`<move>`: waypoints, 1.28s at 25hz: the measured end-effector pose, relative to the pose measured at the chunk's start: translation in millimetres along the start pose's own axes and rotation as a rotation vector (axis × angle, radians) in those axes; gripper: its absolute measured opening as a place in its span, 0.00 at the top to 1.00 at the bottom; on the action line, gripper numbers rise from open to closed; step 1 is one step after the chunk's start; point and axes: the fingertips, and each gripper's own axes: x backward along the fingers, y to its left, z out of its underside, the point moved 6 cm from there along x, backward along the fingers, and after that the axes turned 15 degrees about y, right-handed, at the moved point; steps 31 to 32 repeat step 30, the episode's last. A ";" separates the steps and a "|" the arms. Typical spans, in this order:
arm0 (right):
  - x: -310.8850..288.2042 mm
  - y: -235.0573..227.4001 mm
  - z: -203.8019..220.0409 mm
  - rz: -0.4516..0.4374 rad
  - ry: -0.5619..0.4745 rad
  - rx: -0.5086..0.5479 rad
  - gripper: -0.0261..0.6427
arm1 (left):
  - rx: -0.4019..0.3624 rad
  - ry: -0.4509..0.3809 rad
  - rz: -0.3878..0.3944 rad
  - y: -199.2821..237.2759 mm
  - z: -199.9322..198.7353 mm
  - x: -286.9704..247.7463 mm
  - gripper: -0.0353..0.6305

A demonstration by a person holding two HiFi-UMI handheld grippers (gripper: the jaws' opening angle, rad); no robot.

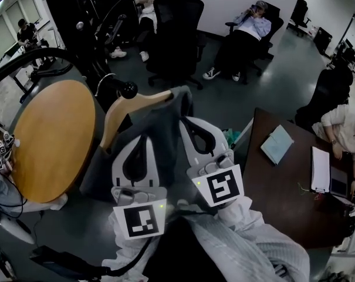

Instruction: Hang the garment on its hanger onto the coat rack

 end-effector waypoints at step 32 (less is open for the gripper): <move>-2.3 -12.7 27.7 0.029 0.076 -0.009 0.96 | -0.026 0.030 0.066 -16.8 12.2 -31.2 0.94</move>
